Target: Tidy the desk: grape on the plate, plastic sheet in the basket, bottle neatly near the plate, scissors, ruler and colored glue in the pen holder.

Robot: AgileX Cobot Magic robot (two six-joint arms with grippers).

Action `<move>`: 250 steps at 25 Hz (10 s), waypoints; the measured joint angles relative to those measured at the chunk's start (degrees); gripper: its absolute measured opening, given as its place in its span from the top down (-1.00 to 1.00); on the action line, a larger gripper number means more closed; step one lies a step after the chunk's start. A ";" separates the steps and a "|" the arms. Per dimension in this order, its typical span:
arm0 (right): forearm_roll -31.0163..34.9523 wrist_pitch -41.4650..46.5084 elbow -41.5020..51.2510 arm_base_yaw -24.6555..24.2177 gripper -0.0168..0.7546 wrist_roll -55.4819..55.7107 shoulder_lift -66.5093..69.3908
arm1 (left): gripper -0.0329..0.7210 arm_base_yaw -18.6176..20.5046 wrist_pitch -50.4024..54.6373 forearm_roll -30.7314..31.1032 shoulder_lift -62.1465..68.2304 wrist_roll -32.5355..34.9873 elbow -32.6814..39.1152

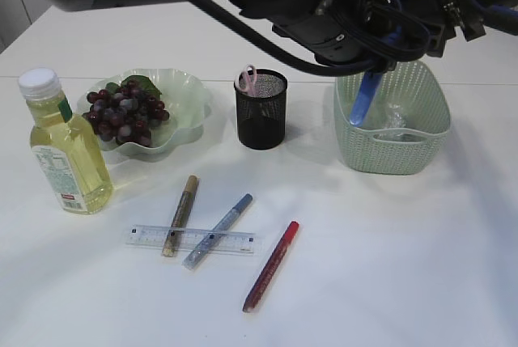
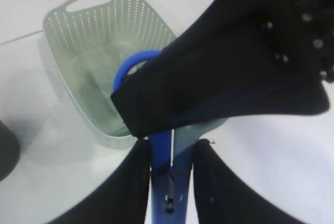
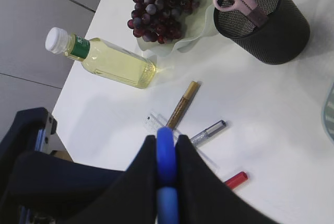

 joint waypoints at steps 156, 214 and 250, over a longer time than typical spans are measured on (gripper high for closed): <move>31.10 -39.77 -8.43 17.07 0.45 -58.50 20.29 | 0.24 12.46 30.17 -4.32 -17.44 20.36 0.00; -51.79 1.95 -27.31 41.31 -0.12 21.77 9.26 | -0.08 12.46 43.87 -7.55 -52.58 15.18 -0.28; -53.01 1.86 -26.83 46.20 -0.13 16.13 17.48 | 0.04 12.46 44.03 -7.80 -59.12 10.46 20.50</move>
